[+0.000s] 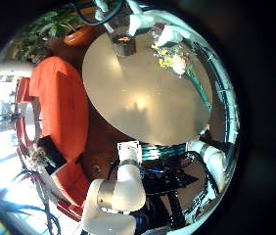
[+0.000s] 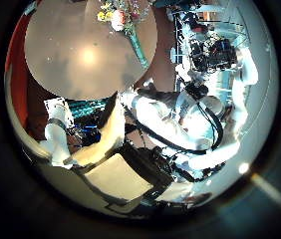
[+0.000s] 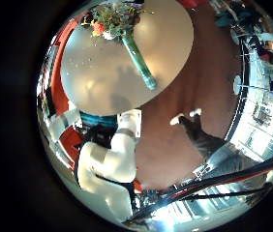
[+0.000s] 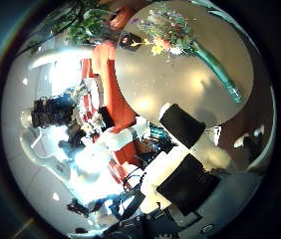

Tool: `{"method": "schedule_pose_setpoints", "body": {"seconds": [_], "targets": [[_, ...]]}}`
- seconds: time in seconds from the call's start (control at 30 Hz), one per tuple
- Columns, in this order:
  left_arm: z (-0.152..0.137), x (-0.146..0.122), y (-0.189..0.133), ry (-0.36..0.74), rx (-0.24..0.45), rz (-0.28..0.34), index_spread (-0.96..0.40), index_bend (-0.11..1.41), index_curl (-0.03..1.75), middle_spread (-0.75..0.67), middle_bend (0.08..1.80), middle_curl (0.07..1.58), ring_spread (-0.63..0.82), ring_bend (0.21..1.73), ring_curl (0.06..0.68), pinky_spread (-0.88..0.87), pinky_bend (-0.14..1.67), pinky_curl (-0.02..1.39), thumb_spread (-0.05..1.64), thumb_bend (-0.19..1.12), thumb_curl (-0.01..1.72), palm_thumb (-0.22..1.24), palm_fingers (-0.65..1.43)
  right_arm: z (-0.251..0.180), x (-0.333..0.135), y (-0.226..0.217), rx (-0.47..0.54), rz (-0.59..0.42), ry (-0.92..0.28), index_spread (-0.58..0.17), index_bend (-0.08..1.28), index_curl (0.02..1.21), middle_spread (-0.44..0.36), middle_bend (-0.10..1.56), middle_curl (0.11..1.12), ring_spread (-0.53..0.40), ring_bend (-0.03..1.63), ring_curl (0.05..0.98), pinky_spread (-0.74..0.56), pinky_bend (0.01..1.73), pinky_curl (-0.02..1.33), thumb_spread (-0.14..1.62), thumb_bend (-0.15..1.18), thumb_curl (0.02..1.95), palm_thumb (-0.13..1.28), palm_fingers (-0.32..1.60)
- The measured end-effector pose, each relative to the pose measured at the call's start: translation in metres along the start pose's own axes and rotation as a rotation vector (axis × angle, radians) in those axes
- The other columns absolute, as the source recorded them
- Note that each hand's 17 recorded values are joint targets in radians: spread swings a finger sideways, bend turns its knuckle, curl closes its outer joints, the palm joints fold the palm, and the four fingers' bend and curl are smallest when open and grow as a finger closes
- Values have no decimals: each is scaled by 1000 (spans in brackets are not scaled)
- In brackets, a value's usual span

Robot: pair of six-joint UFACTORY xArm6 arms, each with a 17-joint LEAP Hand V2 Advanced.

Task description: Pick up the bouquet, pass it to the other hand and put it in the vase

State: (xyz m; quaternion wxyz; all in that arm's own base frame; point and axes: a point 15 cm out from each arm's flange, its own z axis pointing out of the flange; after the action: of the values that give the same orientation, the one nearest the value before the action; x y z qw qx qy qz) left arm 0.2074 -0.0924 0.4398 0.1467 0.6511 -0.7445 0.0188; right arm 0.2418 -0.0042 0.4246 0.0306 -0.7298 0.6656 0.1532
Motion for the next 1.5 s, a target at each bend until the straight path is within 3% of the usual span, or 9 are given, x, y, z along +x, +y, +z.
{"method": "schedule_pose_setpoints", "body": {"seconds": [0.33,0.57,0.83,1.1,1.3,1.5], "targets": [[-3,0,10,-2,3,3,43,182,369,280,192,354,449,551,157,466,194,311,1111,-22,347,390,268,-7,-2,4,10,0,4,-368,171,312,-81,298,372,5,531,207,272,418,207,1228,-14,391,609,388],[0,8,16,-20,-16,54,43,181,370,280,194,354,449,549,160,466,194,311,1111,-22,347,389,268,-10,-4,14,27,6,7,-366,167,307,-71,303,373,1,554,209,266,427,204,1226,-16,389,608,409],[3,15,3,-79,-55,157,43,182,372,280,191,352,449,548,163,466,195,311,1113,-23,345,385,266,-1,43,-12,8,164,-49,-346,162,300,-36,316,376,-23,613,217,248,433,196,1221,-19,388,596,429],[-4,10,-12,-89,-20,254,43,183,374,279,191,348,447,547,163,462,193,309,1116,-23,343,380,258,12,76,-46,33,334,-43,-253,144,278,-9,357,391,-36,728,243,239,497,198,1155,-26,391,543,463],[-1,3,-27,-86,-39,296,43,182,375,279,192,347,446,547,163,462,194,308,1121,-22,339,372,258,82,90,-50,-76,412,-87,-227,152,272,-19,416,417,-80,794,262,215,540,195,1126,-24,394,527,460],[6,-3,-38,-88,-73,316,43,183,376,283,193,347,447,546,163,460,192,308,1119,-22,337,369,256,125,102,-62,-73,462,-80,-216,175,285,-37,454,437,-112,841,277,170,575,186,1107,-23,399,533,462]]}}
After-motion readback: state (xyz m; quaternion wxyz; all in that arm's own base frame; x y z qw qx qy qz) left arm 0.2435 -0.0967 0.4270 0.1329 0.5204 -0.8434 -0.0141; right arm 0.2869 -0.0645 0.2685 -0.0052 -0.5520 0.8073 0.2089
